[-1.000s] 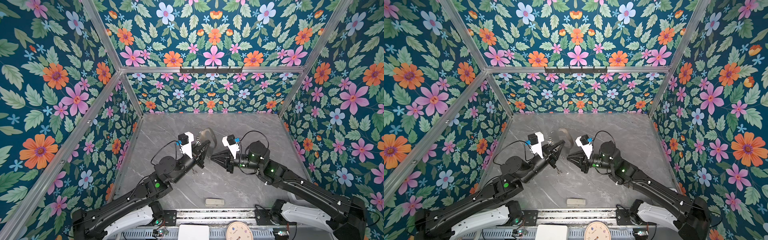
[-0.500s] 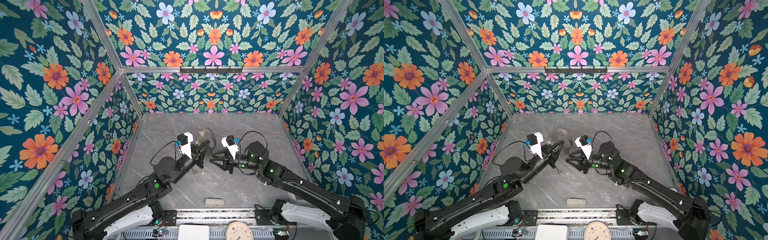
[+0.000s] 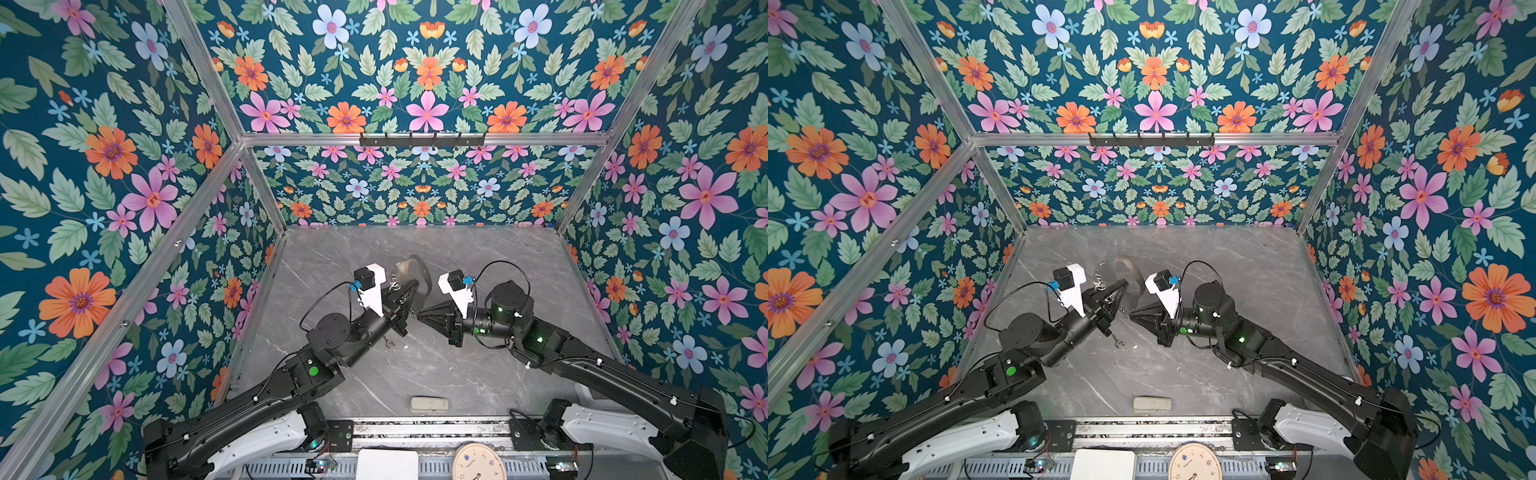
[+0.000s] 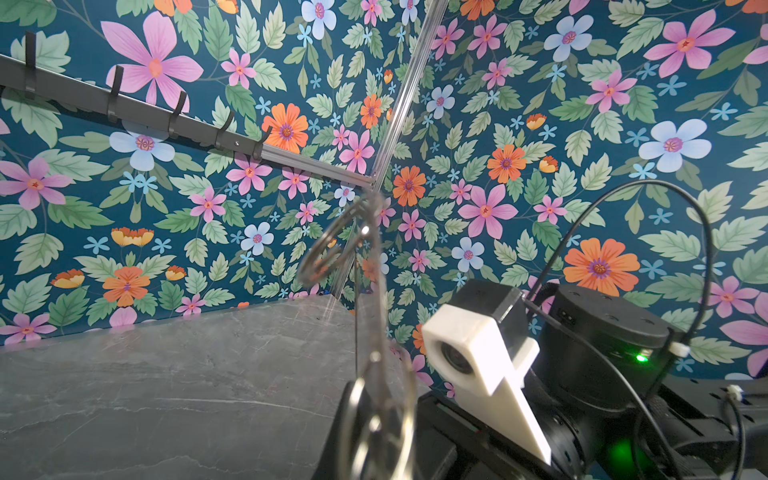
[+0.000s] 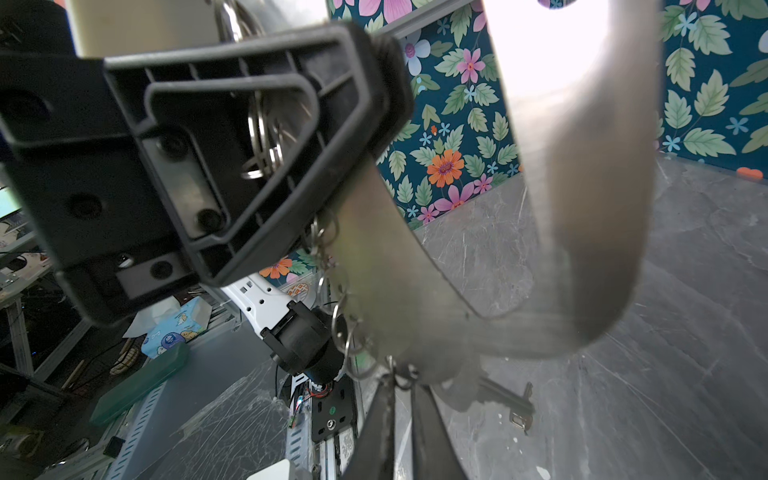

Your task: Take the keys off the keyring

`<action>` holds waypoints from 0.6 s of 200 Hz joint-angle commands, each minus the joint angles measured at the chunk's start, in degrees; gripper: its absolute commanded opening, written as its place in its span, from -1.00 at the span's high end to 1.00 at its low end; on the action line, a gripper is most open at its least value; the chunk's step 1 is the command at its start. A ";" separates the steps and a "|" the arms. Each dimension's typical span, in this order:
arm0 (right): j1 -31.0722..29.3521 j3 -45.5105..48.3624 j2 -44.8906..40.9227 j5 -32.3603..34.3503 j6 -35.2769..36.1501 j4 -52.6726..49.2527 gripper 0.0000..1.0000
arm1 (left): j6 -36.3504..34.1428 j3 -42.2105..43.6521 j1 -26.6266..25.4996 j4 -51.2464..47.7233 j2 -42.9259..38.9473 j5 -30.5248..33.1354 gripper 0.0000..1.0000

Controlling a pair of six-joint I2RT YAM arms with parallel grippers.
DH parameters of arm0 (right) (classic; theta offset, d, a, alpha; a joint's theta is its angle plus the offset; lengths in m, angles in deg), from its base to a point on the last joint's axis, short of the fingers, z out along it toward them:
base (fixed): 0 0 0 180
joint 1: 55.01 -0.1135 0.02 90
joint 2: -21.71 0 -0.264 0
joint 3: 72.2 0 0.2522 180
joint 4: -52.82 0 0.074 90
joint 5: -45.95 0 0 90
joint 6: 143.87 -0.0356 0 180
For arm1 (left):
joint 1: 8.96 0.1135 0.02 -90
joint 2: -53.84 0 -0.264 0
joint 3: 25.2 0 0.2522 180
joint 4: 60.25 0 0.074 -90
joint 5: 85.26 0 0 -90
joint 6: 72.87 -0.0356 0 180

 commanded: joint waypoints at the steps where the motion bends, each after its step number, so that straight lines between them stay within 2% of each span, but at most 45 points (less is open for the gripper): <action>1: -0.06 -0.38 0.03 0.98 0.28 0.39 0.87 | 0.45 -0.41 0.03 1.88 -0.21 -0.18 1.00; 26: -0.02 -0.38 -0.14 1.24 0.23 0.15 1.00 | 0.28 -0.40 0.02 1.79 -0.41 0.03 1.00; 75: -0.08 -0.28 -0.91 1.77 0.44 -0.82 1.00 | 0.19 -0.02 0.03 1.53 -0.90 0.77 0.97; 110: -0.09 -0.53 -1.80 2.10 0.82 -3.64 1.00 | 0.17 0.64 0.05 1.33 -1.84 1.58 0.76; 120: -0.09 -0.65 -2.03 2.35 1.22 -4.73 1.00 | 0.19 0.82 0.00 1.26 -1.91 1.40 0.76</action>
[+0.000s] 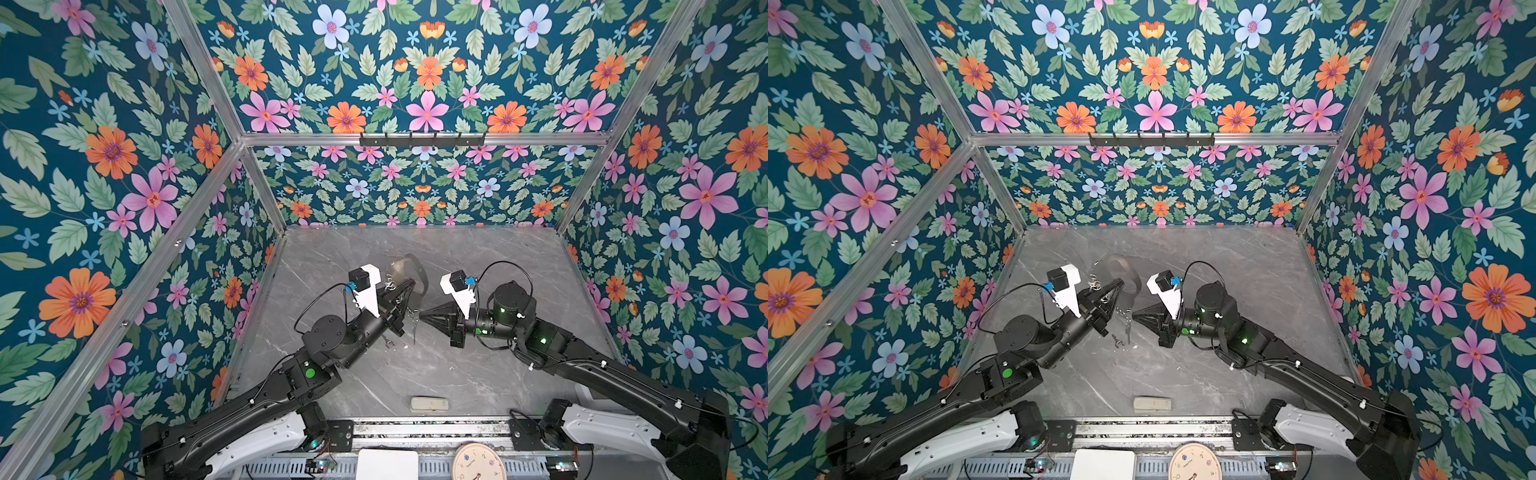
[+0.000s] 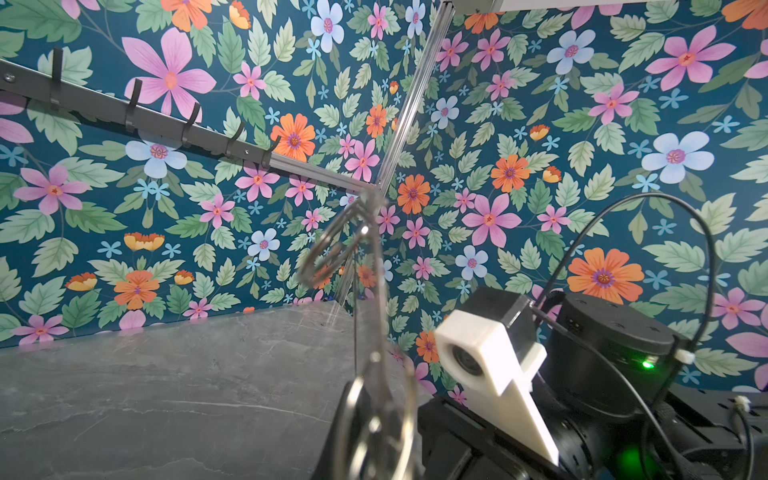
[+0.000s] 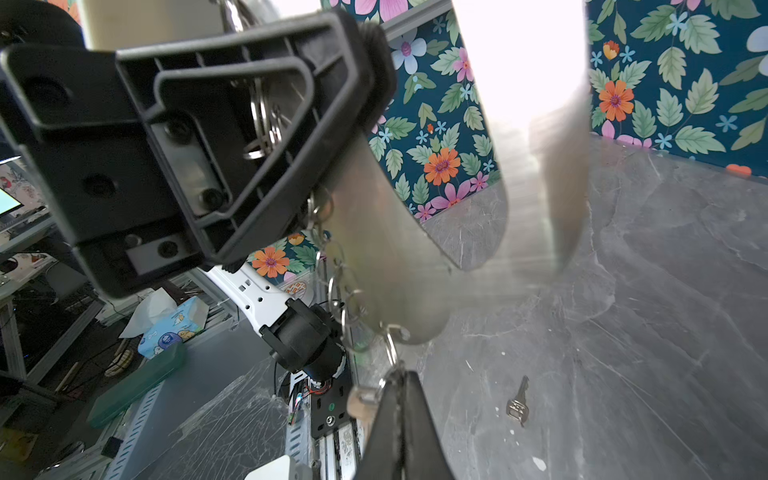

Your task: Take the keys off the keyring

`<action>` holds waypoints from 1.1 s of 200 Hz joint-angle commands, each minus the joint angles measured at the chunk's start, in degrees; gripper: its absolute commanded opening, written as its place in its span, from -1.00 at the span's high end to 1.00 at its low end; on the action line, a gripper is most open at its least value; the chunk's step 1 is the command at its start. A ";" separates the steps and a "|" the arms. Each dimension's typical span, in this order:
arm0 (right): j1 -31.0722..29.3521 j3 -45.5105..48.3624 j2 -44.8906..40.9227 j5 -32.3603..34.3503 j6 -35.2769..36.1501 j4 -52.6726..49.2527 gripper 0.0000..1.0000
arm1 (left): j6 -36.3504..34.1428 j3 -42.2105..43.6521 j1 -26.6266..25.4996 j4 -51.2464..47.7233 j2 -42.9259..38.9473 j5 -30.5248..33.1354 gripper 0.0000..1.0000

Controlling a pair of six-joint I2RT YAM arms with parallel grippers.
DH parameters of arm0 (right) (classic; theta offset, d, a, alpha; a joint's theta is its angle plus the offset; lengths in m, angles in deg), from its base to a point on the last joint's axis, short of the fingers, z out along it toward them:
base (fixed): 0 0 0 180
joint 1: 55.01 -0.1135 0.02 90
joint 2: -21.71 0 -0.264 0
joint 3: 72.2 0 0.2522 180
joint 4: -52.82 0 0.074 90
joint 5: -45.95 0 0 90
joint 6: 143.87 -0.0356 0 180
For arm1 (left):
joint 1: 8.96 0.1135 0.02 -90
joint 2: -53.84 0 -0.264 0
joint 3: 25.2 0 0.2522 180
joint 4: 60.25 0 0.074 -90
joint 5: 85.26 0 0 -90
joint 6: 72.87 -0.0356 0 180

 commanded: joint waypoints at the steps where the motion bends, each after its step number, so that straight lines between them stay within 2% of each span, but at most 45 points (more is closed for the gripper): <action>1: -0.05 -0.54 -0.57 1.10 0.91 -2.20 1.00 | 0.18 0.30 0.04 1.39 -0.32 0.17 0.76; 18: 0.01 -0.29 -1.16 1.24 0.84 -2.54 1.00 | 0.55 0.88 0.02 1.39 -0.34 0.37 0.92; 31: -0.05 -0.18 -1.66 1.47 0.72 -2.29 1.00 | 0.94 1.21 0.01 1.48 -0.32 0.39 0.95; 58: -0.01 -0.48 -3.16 2.09 0.92 -2.02 1.00 | 1.31 1.68 0.01 1.56 -0.58 0.57 0.70; 74: 0.00 -1.06 -3.69 2.26 1.42 -2.72 1.00 | 1.37 1.85 0.03 1.23 -1.02 0.86 0.47; 89: -0.04 -1.37 -3.67 2.43 1.59 -3.01 1.00 | 1.54 2.12 0.00 1.22 -1.20 0.57 0.42; 141: -0.03 -1.68 -2.01 1.48 1.00 -2.32 1.00 | 2.46 1.85 0.05 2.18 -0.25 -1.13 1.00; 184: 0.00 -1.53 -1.23 1.21 1.91 -2.54 1.00 | 3.39 -0.91 0.01 1.92 0.51 -3.57 1.00; 220: -0.78 -0.54 -2.14 1.94 3.79 -1.67 0.35 | 3.39 -2.35 0.05 1.22 0.84 -3.92 1.00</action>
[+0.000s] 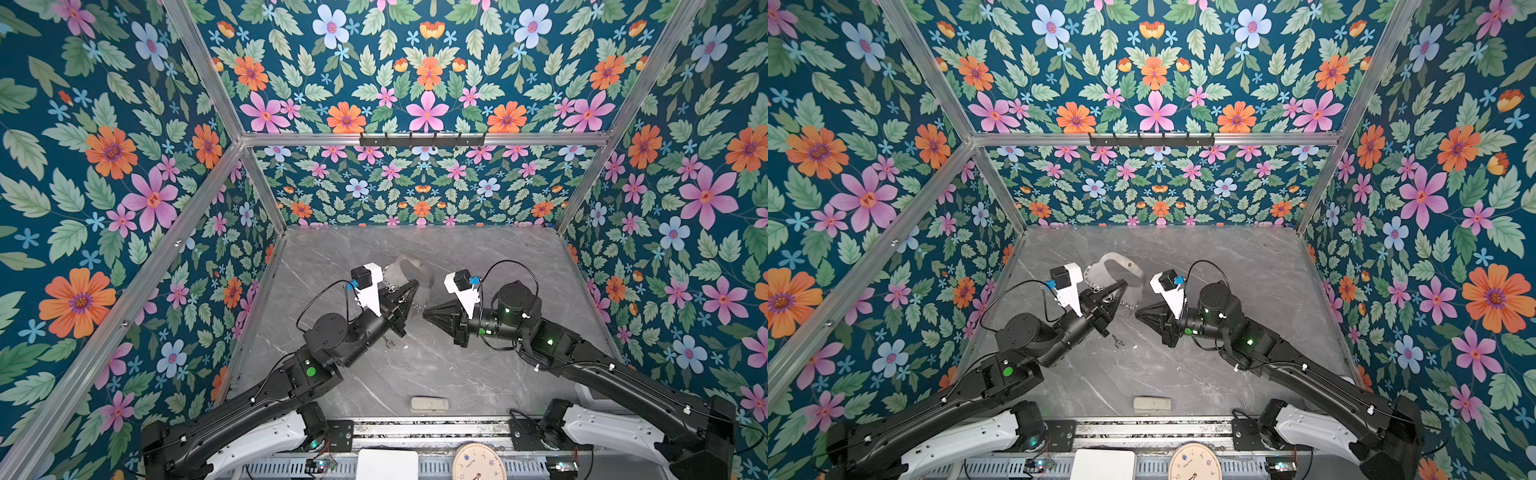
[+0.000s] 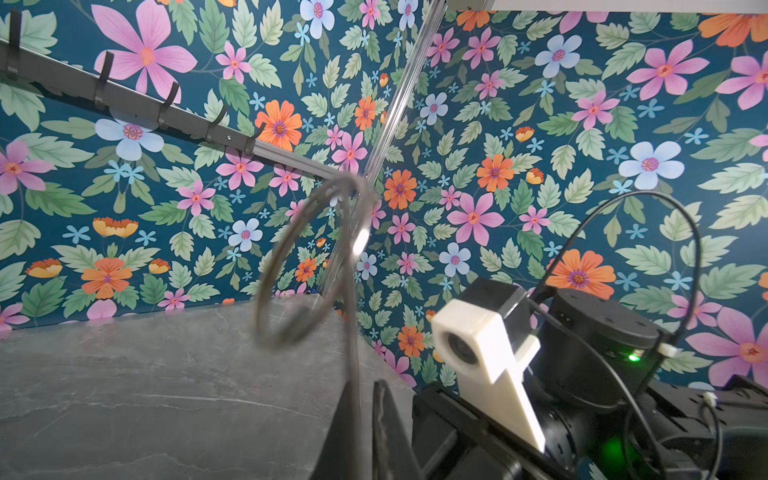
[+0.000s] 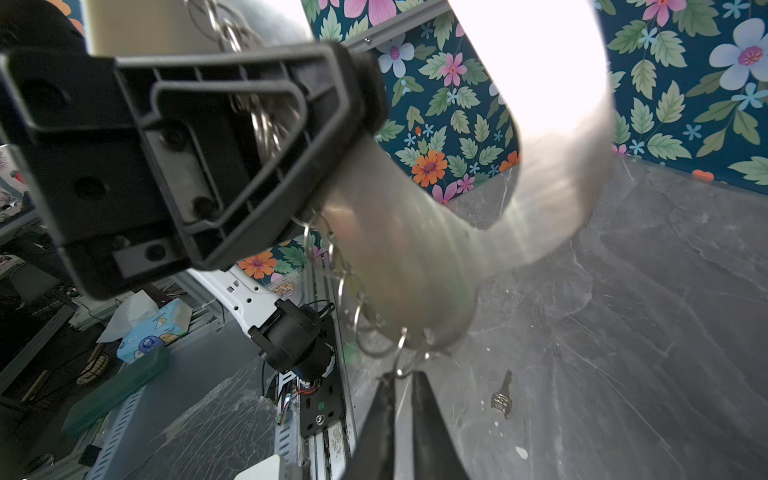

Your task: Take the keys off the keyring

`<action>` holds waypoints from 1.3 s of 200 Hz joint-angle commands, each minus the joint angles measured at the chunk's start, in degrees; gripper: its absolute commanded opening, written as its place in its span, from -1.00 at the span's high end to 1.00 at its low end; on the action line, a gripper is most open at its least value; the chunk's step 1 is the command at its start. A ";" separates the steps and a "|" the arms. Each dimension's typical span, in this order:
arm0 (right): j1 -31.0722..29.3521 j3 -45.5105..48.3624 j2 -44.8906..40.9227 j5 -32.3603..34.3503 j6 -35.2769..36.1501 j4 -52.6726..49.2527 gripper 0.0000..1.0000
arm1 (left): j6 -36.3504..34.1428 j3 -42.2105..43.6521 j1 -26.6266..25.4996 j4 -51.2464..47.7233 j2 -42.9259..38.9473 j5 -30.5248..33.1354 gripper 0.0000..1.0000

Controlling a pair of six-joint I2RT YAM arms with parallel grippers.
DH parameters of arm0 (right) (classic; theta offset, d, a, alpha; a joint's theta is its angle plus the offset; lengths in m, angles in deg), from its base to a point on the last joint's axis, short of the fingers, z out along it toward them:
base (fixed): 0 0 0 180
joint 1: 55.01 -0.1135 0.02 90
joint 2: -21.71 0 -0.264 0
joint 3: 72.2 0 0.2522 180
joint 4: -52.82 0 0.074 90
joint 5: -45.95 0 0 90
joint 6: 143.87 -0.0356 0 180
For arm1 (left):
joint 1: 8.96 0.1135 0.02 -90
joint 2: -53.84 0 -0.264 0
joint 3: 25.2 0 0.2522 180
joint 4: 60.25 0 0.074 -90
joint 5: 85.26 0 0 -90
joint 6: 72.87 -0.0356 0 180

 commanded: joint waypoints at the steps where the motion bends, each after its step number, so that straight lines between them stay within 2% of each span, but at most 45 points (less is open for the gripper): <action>1: -0.59 0.29 -0.65 0.53 2.04 1.22 0.34 | 0.42 -0.84 0.02 1.85 -0.08 -1.14 1.00; 35: -2.17 0.73 -1.80 3.66 4.35 1.32 0.16 | 0.60 -1.06 0.00 1.94 -0.01 -1.46 1.00; 62: -2.69 0.32 -1.74 5.72 5.28 2.49 0.16 | 0.61 -1.40 0.00 2.02 0.43 -2.10 1.00; 165: -2.74 -1.24 -1.54 7.98 6.80 1.04 0.63 | 0.73 -1.28 0.01 2.12 0.25 -3.17 1.00; 260: -2.72 -1.20 -2.37 8.96 6.80 -0.36 0.79 | 0.73 -0.54 0.05 1.81 -0.67 -1.96 1.00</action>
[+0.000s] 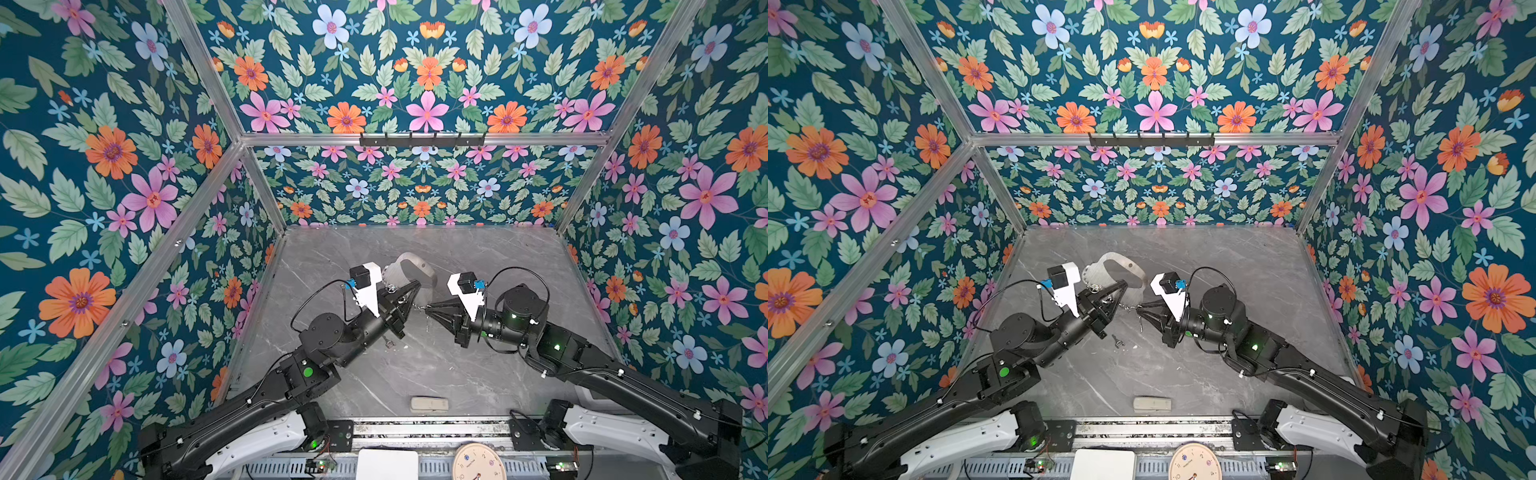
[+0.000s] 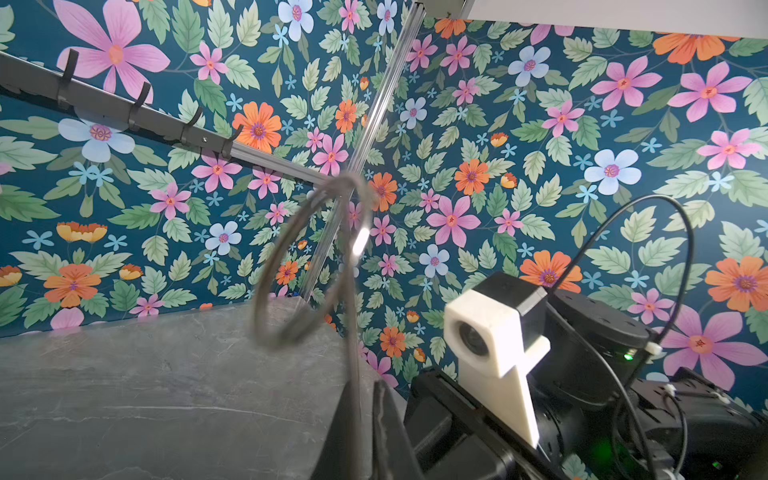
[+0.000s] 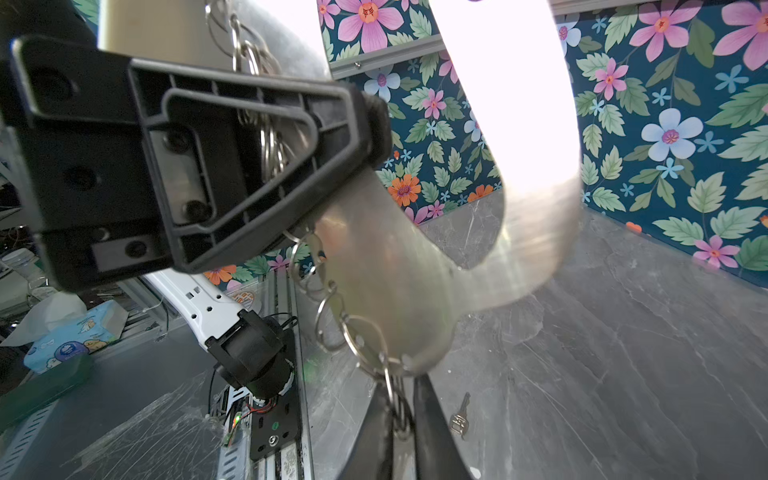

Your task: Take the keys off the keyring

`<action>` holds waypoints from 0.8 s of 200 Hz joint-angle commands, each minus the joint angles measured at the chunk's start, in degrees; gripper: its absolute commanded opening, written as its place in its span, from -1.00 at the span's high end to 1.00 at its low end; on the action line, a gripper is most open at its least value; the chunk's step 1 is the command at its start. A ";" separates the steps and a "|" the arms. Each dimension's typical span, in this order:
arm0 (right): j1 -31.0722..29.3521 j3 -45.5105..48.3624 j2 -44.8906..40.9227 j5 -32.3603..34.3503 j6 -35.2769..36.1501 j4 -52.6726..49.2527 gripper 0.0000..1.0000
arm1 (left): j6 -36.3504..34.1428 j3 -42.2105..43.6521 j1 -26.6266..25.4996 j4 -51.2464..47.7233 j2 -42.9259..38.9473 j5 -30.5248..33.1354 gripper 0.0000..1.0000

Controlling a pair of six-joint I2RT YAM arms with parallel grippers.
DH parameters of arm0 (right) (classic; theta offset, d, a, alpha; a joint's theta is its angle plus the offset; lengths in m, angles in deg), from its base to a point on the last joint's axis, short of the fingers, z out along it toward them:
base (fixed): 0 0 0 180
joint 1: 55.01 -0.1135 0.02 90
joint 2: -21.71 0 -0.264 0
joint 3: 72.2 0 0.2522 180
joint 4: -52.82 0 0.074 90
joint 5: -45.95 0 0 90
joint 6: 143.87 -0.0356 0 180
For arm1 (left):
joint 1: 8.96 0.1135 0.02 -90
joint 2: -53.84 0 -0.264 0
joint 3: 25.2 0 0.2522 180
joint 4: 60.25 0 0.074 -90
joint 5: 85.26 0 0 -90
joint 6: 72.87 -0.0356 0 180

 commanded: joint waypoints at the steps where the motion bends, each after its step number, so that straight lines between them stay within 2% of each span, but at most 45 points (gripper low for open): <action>1: -0.05 -0.11 -0.11 0.63 0.39 0.03 0.80 | -0.17 -0.03 0.03 2.03 -0.08 0.55 1.00; 35: 0.01 -0.44 0.16 0.55 0.33 -0.30 0.80 | -0.32 -0.03 0.00 1.92 -0.23 0.78 1.00; 58: -0.01 -0.37 -0.02 0.71 0.16 -0.11 1.00 | -0.32 -0.03 0.06 1.74 -0.31 0.96 1.00; 78: 0.00 -0.78 -0.31 0.36 0.39 -1.04 1.00 | -0.44 -0.03 0.01 1.49 -0.49 1.29 1.00; 118: 0.02 -3.02 -1.25 0.85 1.16 -7.44 1.00 | -0.63 1.65 0.02 -1.52 -3.30 5.25 0.27; 160: -0.06 -6.72 -0.72 2.19 2.64 -17.02 1.00 | 0.62 3.50 0.02 -10.10 -8.74 10.53 0.09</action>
